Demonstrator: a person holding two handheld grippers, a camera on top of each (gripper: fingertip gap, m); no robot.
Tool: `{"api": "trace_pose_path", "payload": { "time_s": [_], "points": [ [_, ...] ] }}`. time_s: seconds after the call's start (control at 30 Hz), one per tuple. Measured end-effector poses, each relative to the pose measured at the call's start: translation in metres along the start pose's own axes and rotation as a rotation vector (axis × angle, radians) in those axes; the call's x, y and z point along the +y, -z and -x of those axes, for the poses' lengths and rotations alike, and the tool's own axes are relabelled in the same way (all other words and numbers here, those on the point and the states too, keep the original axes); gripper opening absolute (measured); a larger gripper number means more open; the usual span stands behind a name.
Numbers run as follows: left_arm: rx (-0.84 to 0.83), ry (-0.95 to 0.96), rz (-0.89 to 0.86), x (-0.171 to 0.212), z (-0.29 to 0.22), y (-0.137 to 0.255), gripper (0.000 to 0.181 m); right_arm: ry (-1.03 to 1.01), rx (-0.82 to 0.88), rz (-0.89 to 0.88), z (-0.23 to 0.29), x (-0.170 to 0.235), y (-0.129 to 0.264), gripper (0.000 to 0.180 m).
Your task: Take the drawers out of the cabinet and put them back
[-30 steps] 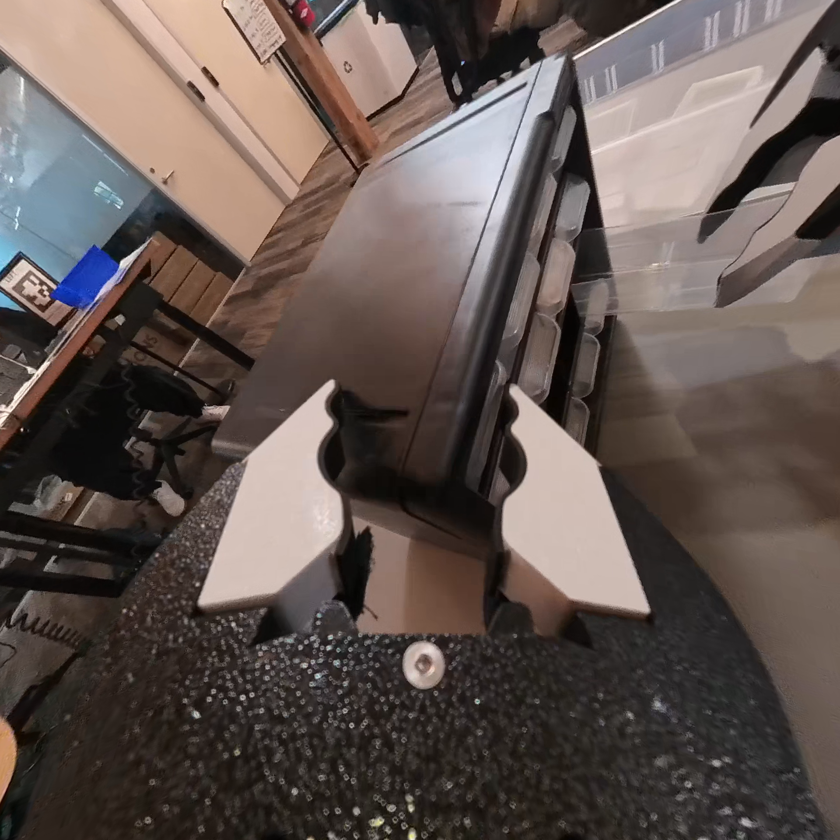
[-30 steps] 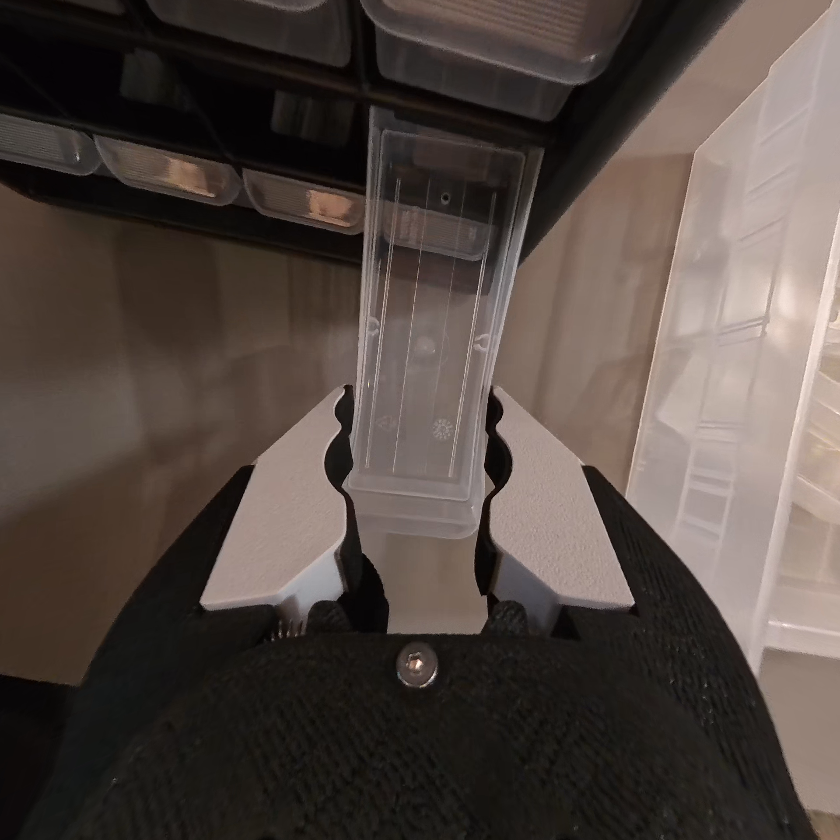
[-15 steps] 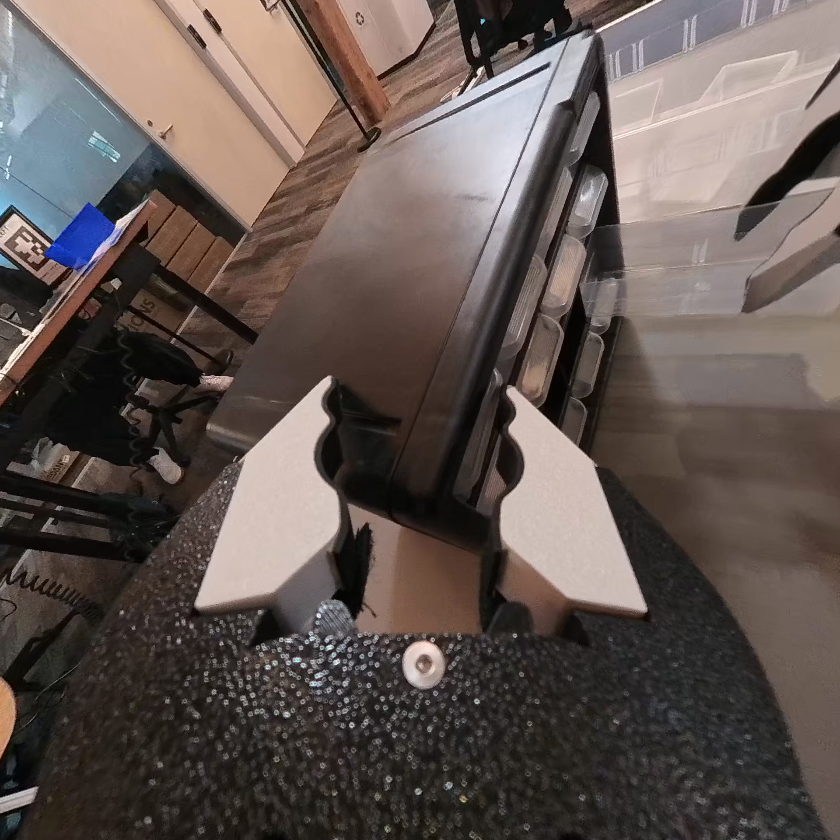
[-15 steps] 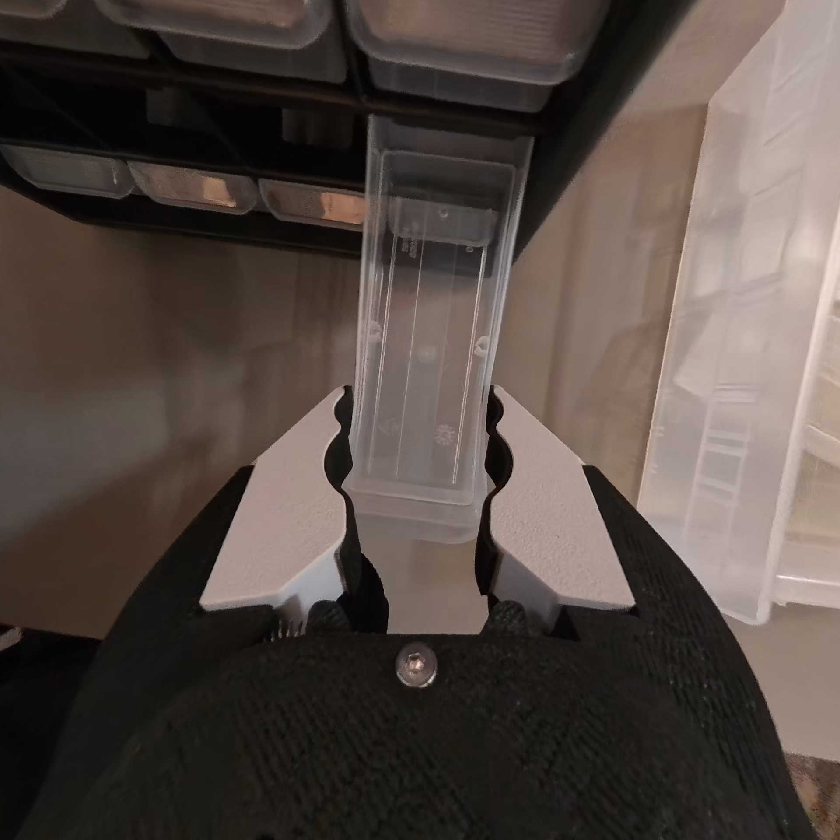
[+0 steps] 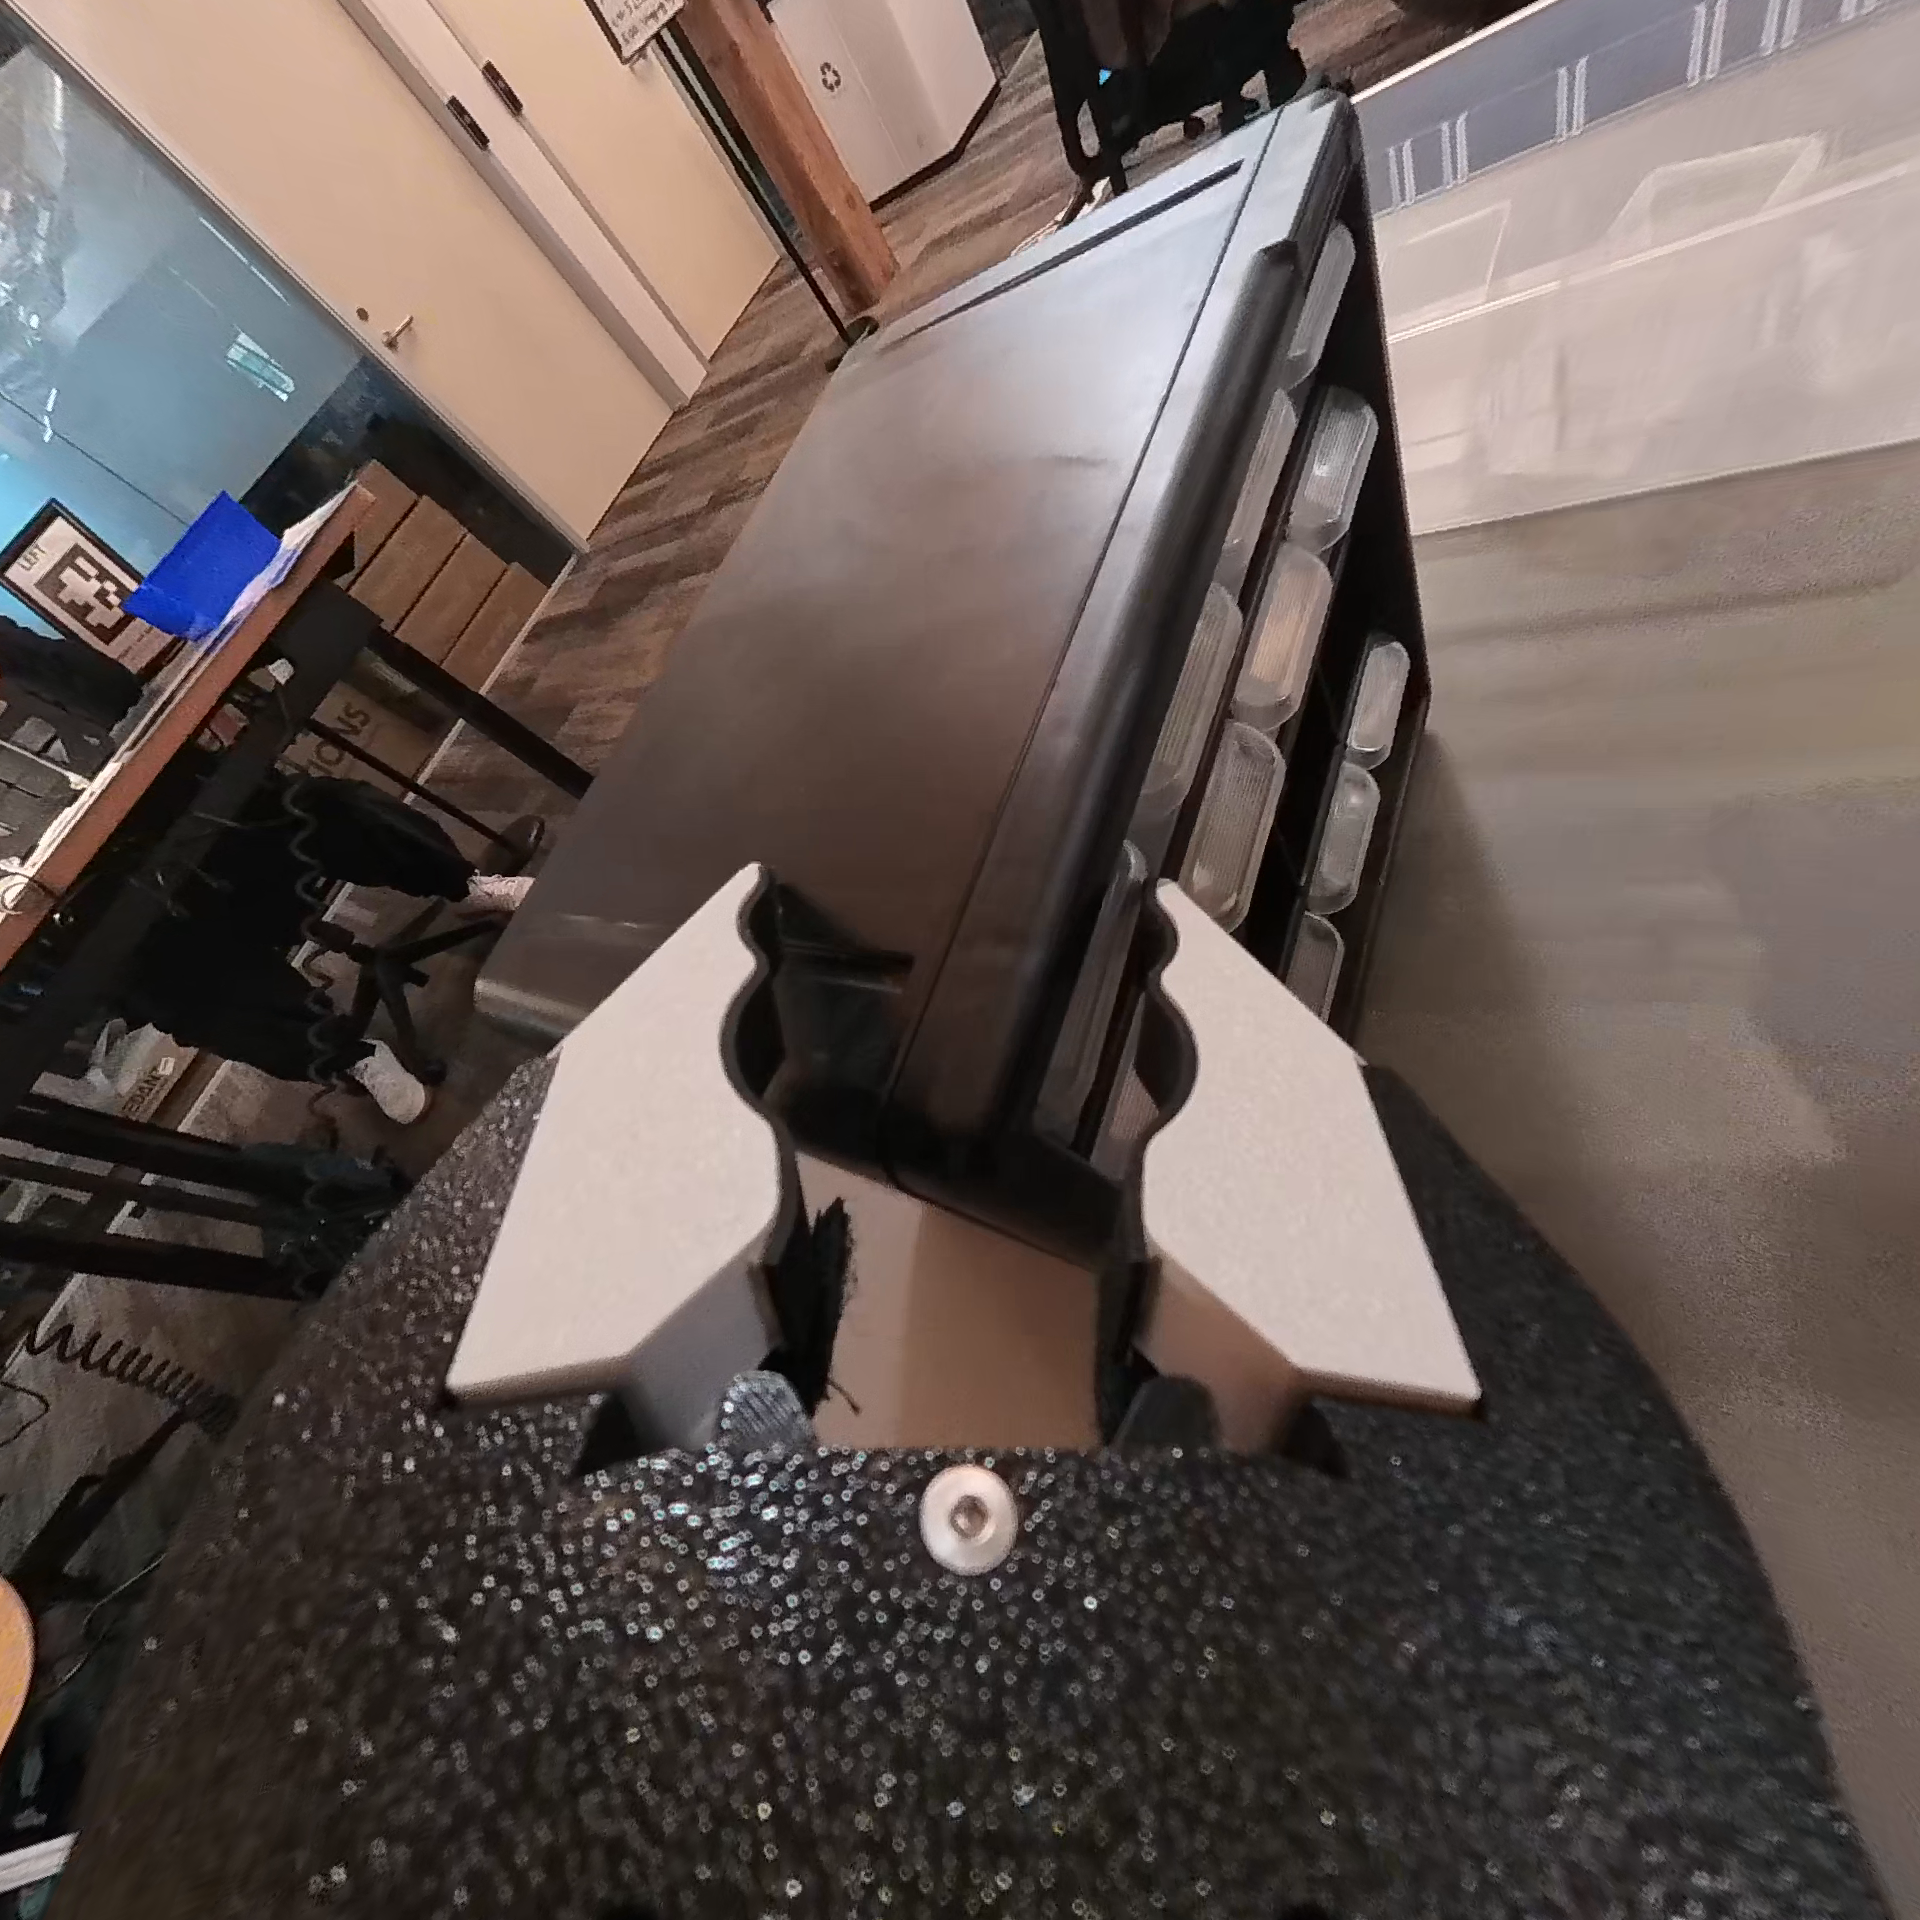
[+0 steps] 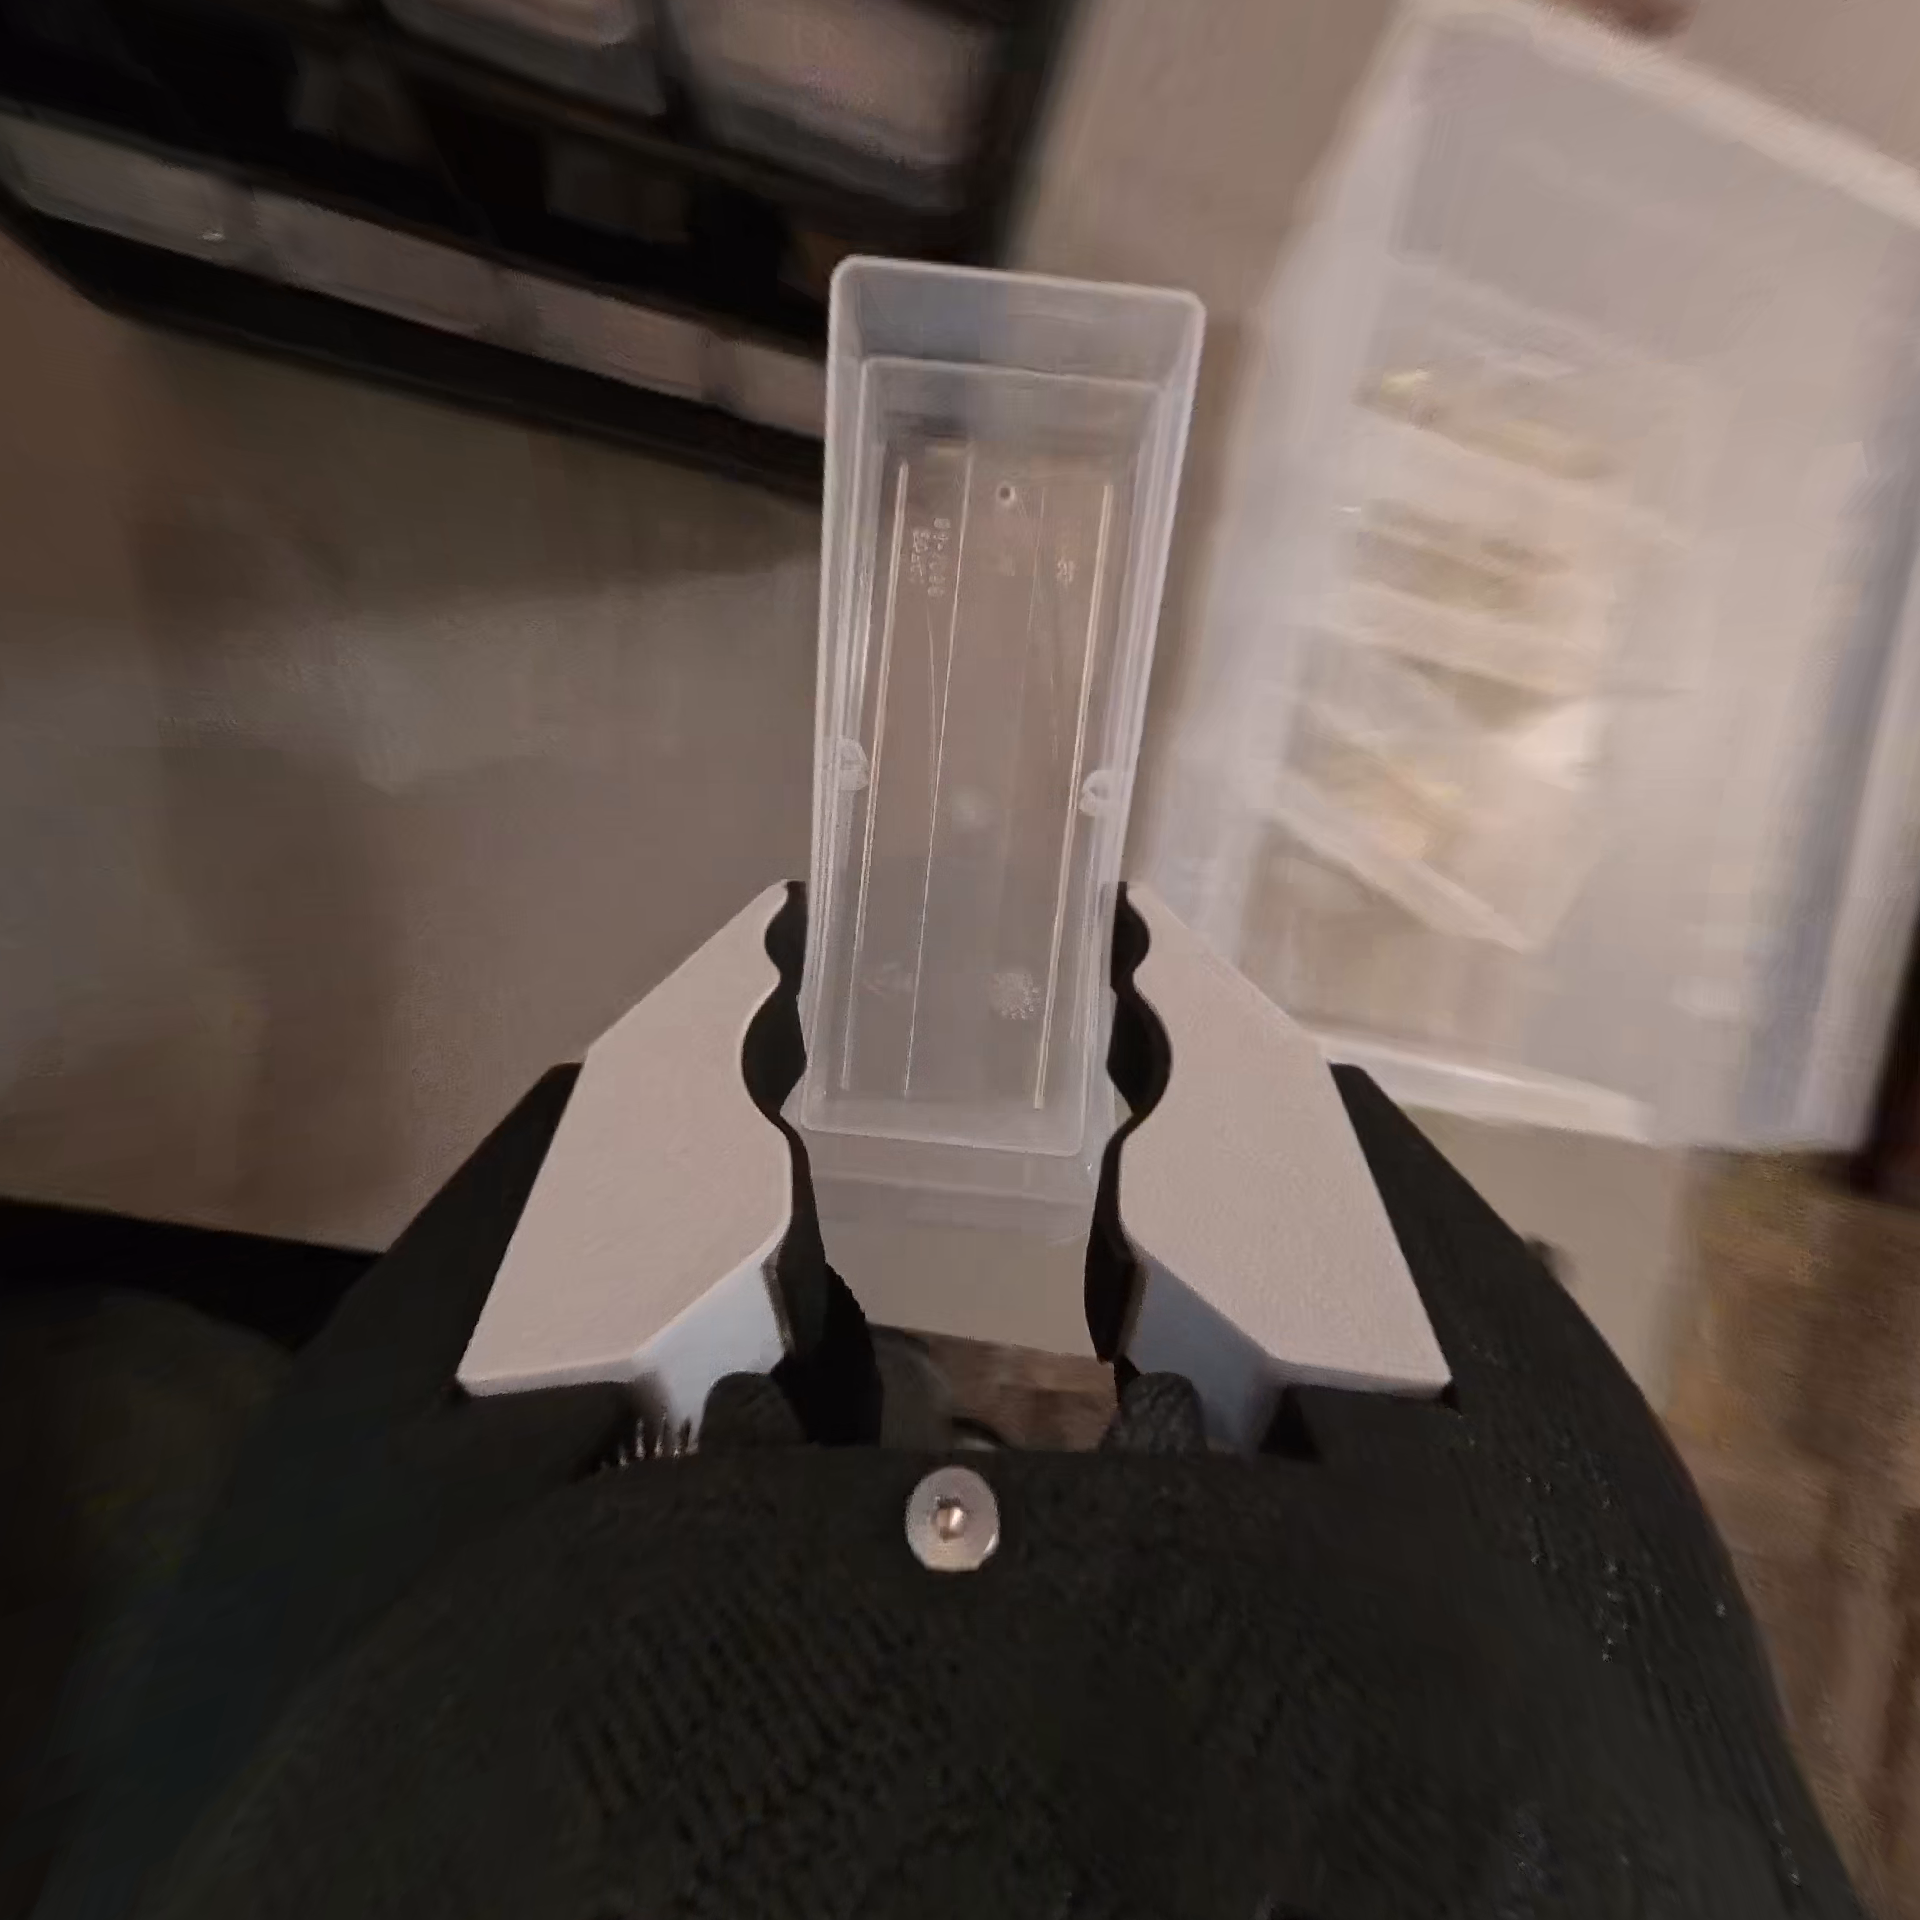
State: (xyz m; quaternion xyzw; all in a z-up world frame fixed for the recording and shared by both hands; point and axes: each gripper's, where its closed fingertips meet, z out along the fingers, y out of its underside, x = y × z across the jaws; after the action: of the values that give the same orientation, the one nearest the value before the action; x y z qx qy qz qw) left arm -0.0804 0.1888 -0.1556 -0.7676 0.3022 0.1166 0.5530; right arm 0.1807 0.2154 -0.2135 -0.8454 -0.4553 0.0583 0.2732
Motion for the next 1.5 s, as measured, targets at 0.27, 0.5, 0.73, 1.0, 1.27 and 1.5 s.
{"api": "trace_pose_path", "payload": {
  "time_s": [0.27, 0.5, 0.73, 1.0, 1.27, 1.5],
  "points": [
    [0.006, -0.003, -0.007, 0.000, 0.000, 0.000, 0.066, 0.530, 0.185, 0.292, -0.161, 0.035, 0.048, 0.057],
    [-0.001, -0.006, 0.009, 0.000, 0.000, 0.000, 0.066, 0.850, -0.115, 0.682, -0.182, 0.076, -0.015, 0.057],
    [-0.003, -0.008, 0.012, 0.000, 0.000, 0.000, 0.066, 0.661, -0.474, 0.827, -0.163, 0.081, -0.045, 0.058],
    [0.000, -0.006, 0.004, 0.000, 0.000, 0.000, 0.066, 0.826, -0.449, 0.814, -0.174, 0.087, -0.084, 0.058],
    [0.003, -0.001, -0.005, 0.000, 0.001, 0.000, 0.066, 1.126, -0.296, 0.688, -0.188, 0.086, -0.116, 0.060],
    [0.006, 0.003, -0.011, 0.000, 0.001, 0.000, 0.067, 1.209, -0.211, 0.614, -0.189, 0.083, -0.134, 0.064]
  ]
}}
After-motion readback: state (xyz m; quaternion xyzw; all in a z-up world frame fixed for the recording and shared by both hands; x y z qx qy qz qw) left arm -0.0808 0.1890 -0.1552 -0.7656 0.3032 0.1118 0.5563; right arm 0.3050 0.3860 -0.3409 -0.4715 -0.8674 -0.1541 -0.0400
